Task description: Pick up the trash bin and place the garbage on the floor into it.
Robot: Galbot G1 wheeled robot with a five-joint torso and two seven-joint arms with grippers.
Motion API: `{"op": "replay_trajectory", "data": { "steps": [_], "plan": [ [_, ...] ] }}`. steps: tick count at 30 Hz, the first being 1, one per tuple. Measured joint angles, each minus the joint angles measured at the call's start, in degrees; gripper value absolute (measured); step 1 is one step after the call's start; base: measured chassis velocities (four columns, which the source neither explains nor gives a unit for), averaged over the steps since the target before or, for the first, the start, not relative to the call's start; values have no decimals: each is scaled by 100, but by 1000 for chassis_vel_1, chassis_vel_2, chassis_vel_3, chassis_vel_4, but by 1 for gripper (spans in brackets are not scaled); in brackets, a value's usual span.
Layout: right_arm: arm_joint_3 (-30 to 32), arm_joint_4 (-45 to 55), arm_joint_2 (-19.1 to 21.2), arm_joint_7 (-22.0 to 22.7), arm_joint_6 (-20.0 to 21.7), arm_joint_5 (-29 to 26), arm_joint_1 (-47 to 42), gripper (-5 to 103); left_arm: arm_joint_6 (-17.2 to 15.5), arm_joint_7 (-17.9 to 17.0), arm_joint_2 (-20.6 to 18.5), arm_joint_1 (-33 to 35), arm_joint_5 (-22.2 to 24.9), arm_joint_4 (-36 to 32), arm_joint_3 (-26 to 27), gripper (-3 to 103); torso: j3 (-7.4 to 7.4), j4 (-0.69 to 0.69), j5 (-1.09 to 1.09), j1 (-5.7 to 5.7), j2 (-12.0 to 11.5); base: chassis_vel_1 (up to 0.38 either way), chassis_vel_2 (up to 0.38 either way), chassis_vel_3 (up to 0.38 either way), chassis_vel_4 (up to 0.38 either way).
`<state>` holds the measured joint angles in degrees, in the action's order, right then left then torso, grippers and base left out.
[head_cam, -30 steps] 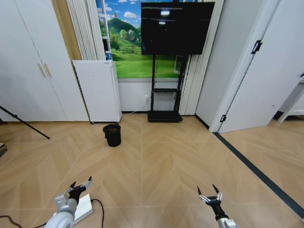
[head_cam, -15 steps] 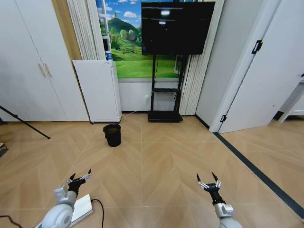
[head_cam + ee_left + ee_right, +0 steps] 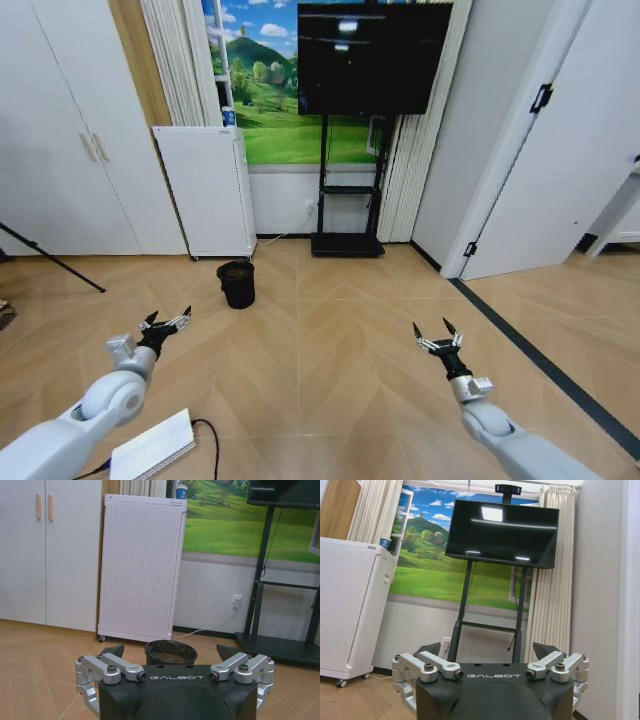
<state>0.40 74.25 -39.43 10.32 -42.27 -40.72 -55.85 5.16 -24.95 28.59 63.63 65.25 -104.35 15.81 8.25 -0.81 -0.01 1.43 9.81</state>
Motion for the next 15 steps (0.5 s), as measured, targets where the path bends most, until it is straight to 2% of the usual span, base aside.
{"op": "replay_trajectory", "data": {
  "steps": [7, 15],
  "plan": [
    [28, 45, 7, 101, 116, 25, 40, 100, -166, -108, -60, -142, 68, -62, -120, 100, 0, 1, 2, 0, 0, 0, 0, 0, 0],
    [58, 215, 72, 198, 163, 85, 14, 100, -89, -155, -22, -171, 253, -190, -63, 100, 0, 2, 2, 0, 0, 0, 0, 0, 0]
  ]
}}
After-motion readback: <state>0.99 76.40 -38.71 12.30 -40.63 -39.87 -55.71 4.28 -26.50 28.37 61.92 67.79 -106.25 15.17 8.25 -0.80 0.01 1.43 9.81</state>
